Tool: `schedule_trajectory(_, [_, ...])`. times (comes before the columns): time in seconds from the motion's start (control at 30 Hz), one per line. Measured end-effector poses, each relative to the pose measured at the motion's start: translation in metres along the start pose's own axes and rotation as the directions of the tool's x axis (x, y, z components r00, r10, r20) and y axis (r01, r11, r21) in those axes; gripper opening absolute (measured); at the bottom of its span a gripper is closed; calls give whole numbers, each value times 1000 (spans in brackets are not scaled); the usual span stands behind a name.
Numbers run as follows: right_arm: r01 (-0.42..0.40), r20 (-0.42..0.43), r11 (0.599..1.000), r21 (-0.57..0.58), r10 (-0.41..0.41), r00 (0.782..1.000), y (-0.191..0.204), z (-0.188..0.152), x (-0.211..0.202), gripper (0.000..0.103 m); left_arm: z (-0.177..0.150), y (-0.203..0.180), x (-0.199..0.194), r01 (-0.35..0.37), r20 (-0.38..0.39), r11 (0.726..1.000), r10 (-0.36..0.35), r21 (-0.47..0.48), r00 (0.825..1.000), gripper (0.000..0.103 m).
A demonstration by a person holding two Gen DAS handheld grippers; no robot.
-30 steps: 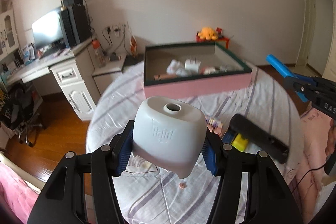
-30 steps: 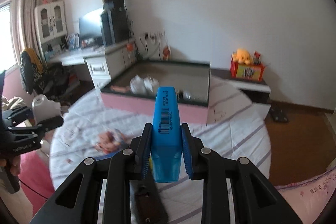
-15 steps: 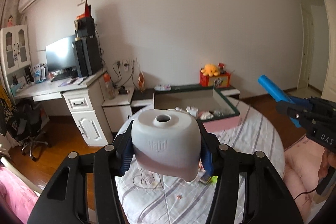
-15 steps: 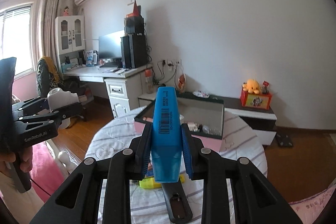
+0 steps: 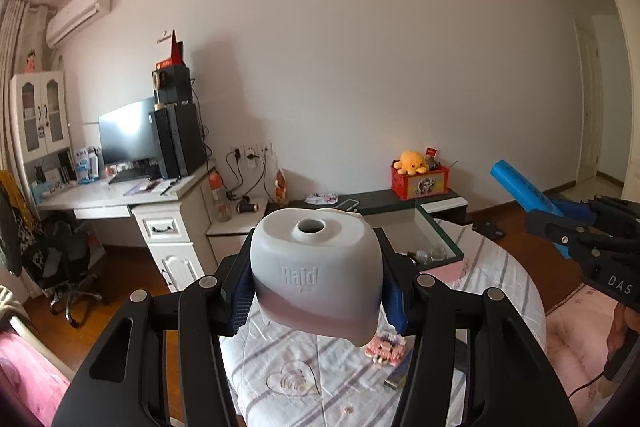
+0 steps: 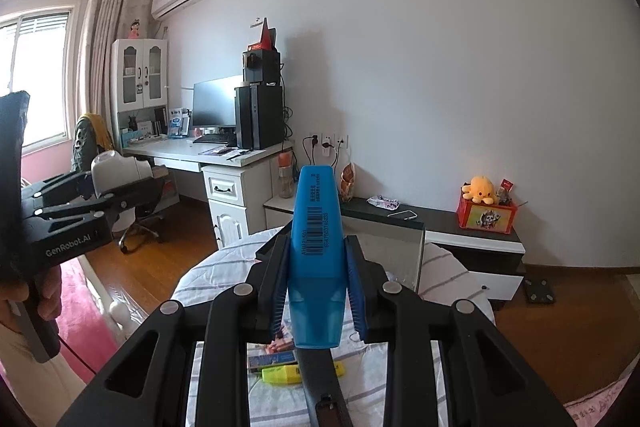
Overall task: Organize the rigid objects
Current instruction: 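Lift the white cup and blue highlighter toward the pink box, then lower both held items into the pink box and open both tools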
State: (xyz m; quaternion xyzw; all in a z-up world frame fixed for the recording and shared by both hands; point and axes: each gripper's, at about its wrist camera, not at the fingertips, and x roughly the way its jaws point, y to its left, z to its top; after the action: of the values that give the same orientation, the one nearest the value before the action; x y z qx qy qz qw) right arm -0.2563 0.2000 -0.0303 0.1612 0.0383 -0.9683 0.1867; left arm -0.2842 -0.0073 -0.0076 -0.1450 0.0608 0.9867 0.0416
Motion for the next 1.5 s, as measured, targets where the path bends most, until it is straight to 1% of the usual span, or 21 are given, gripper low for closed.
schedule_trajectory(0.1, [-6,-4,1000,-3,6,1000,-3,3,8,27,8,-3,9,-1,3,1000,1,14,1000,53])
schedule_trajectory(0.27, [-12,-24,1000,-7,12,1000,-14,6,32,27,17,-10,37,25,-12,999,-24,38,1000,53])
schedule_trajectory(0.33, [-13,-31,1000,-7,12,999,-20,8,43,27,21,-13,58,56,-30,998,-55,39,998,53])
schedule_trajectory(0.4, [-15,-45,1000,-9,14,999,-26,9,57,27,22,-19,77,73,-53,996,-70,52,996,53])
schedule_trajectory(0.47, [-16,-61,1000,-7,16,998,-32,10,72,27,21,-25,97,94,-84,994,-90,53,992,53])
schedule_trajectory(0.53, [-18,-89,1000,-6,17,996,-39,10,92,27,20,-29,126,118,-126,991,-110,60,986,53])
schedule_trajectory(0.6, [-20,-124,1000,-7,19,992,-48,8,113,27,16,-31,151,140,-162,989,-129,54,978,53])
schedule_trajectory(0.63, [-22,-136,1000,-5,21,991,-52,8,120,27,14,-33,170,145,-197,988,-131,59,972,53])
schedule_trajectory(0.73, [-15,-196,1000,-1,15,980,-64,0,153,27,3,-39,211,133,-270,989,-110,69,957,53])
schedule_trajectory(0.8, [-23,-250,1000,13,25,968,-73,-10,179,27,-10,-43,241,120,-329,990,-88,76,940,53])
schedule_trajectory(0.9, [-37,-316,998,42,48,948,-84,-26,206,27,-29,-47,270,140,-396,989,-107,54,912,53])
schedule_trajectory(0.97, [-28,-357,999,46,43,933,-88,-39,223,27,-41,-48,286,144,-432,988,-107,53,895,53])
schedule_trajectory(1.1, [-8,-396,999,50,27,918,-95,-55,240,27,-60,-50,307,139,-481,989,-102,41,871,53])
schedule_trajectory(1.17, [1,-402,999,48,18,915,-99,-58,245,27,-66,-48,311,132,-492,991,-97,36,865,53])
schedule_trajectory(1.33, [26,-410,999,43,-6,912,-101,-62,252,28,-67,-44,314,107,-493,994,-81,25,866,55])
schedule_trajectory(1.4, [28,-403,998,52,-5,915,-101,-62,250,28,-66,-43,313,105,-493,994,-77,29,867,55])
schedule_trajectory(1.47, [29,-400,998,62,-2,917,-101,-60,249,28,-65,-44,306,106,-483,994,-81,23,872,63])
schedule_trajectory(1.5, [29,-390,997,65,-1,921,-100,-59,243,28,-63,-42,303,107,-474,994,-86,17,876,71])
